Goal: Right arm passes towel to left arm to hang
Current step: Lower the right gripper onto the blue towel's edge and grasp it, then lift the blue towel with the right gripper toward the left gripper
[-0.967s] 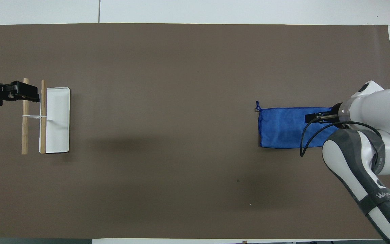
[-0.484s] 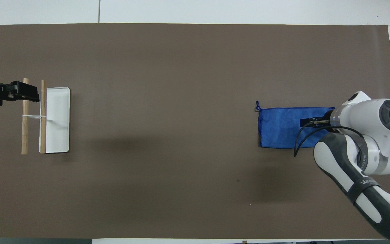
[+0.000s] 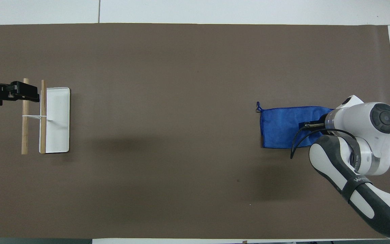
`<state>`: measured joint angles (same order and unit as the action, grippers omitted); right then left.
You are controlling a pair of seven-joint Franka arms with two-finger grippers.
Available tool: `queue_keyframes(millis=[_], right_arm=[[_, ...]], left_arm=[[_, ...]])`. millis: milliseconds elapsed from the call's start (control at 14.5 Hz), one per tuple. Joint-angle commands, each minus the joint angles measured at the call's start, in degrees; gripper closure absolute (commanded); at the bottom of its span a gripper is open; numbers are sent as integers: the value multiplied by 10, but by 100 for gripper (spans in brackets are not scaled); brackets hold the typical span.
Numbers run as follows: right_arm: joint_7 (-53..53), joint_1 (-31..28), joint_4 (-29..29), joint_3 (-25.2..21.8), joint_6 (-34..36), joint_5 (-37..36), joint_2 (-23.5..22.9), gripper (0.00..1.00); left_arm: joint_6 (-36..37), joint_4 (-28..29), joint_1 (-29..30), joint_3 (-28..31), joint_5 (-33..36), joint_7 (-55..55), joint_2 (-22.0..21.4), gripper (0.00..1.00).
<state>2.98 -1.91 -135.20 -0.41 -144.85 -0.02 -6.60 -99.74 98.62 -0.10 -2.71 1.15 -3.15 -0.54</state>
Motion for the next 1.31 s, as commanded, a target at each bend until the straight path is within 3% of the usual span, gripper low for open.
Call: queue_keyframes(millis=[0,69,346,691,829,967,1244], right_arm=[[26,-4,-7,4,-3,14,0,81],[23,-4,-7,4,3,14,2,100],[18,-1,21,5,47,14,4,100],[-41,37,168,8,240,17,15,100],[-75,66,219,8,284,35,18,100],[-103,83,262,8,298,116,15,100],[-227,132,360,9,309,166,-10,100]], left_arm=[[2,13,2,0,4,-6,-13,0],[2,13,2,0,4,-6,-14,0],[2,13,2,0,4,-6,-13,0],[1,13,2,0,4,-6,-13,0],[1,13,2,0,4,-6,-14,0],[2,13,2,0,4,-6,-14,0],[1,13,2,0,4,-6,-14,0]])
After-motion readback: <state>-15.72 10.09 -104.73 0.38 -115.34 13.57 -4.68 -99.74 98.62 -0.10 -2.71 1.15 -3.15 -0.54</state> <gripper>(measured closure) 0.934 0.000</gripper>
